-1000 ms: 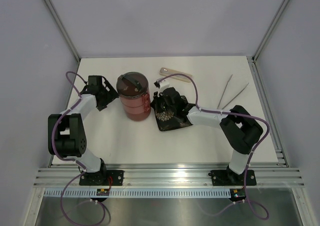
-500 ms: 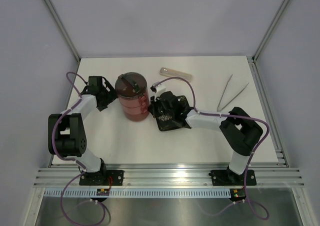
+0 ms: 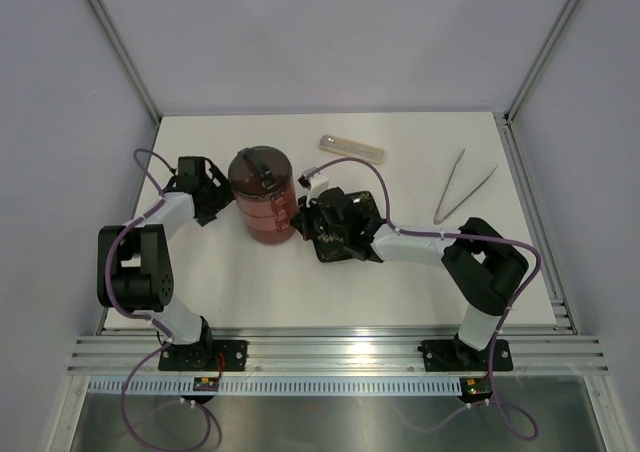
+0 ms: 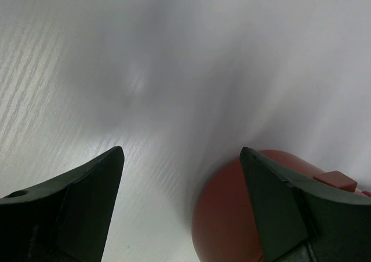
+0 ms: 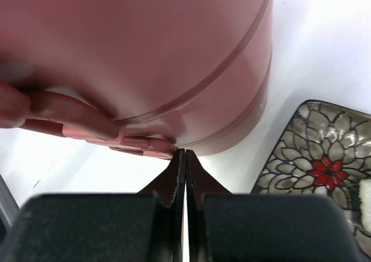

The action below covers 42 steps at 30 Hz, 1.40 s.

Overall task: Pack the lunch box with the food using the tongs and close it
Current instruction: Adjust the fastener in the packing box.

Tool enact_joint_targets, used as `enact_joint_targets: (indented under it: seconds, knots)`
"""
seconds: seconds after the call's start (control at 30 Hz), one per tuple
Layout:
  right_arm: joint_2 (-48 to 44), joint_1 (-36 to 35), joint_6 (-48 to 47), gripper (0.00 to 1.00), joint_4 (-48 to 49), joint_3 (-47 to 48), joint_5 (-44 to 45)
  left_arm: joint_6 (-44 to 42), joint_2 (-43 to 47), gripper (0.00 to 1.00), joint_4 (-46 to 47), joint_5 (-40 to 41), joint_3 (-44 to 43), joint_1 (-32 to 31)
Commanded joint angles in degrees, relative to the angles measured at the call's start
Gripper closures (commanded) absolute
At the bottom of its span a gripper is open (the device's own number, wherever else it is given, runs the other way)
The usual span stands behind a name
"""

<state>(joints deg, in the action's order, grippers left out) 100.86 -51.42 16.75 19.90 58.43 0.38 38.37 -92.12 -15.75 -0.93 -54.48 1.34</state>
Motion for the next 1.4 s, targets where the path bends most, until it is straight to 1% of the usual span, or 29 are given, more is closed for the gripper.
enact_joint_targets:
  seconds: [0.0, 0.2, 0.43, 0.5, 0.63, 0.77, 0.97, 1.03, 1.1, 1.2, 1.37]
  knots:
    - [-1.6, -2.4, 1.5, 1.0, 4.6, 0.6, -0.9, 1.1, 0.0, 0.14, 3.5, -0.7, 1.2, -0.1]
    - [-2.9, -3.9, 1.4, 1.0, 8.7, -1.7, -0.8, 1.6, -0.2, 0.14, 4.5, -1.3, 2.3, -0.1]
    - [-5.8, -3.9, 2.1, 1.0, 10.2, -6.0, 7.3, 3.1, 0.8, 0.14, 6.1, -1.1, 4.6, -0.1]
    - [-5.7, -3.9, 2.4, 1.0, 9.5, -5.9, 8.1, 3.3, 1.2, 0.14, 6.3, -0.4, 5.3, 0.0]
    - [-3.4, -3.9, 3.5, 1.0, 10.0, -5.0, 6.9, 3.6, 1.9, 0.14, 6.3, 0.3, 6.1, 0.1]
    - [0.0, -4.0, 4.3, 1.0, 10.9, -1.5, 4.1, 3.6, 0.7, 0.14, 6.4, -0.5, 5.4, 0.0]
    - [2.8, -6.7, 4.3, 1.0, 12.1, 3.3, -1.3, 4.2, -1.2, 0.15, 7.7, -1.5, 5.1, 0.0]
    - [2.9, -7.0, 4.3, 1.0, 11.8, 3.6, -2.0, 4.5, -2.0, 0.15, 8.3, -2.1, 5.2, -0.1]
    - [1.8, -7.1, 4.4, 1.0, 12.8, 2.0, -0.7, 4.7, -2.3, 0.15, 8.6, -2.2, 5.3, -0.1]
    - [-0.1, -7.0, 4.4, 1.0, 13.1, -0.6, 4.3, 4.6, -2.7, 0.15, 9.0, -2.1, 5.3, -0.1]
    - [-3.3, -6.9, 4.3, 1.0, 13.1, -3.8, 8.0, 4.7, -1.4, 0.15, 8.9, -1.4, 5.8, 0.0]
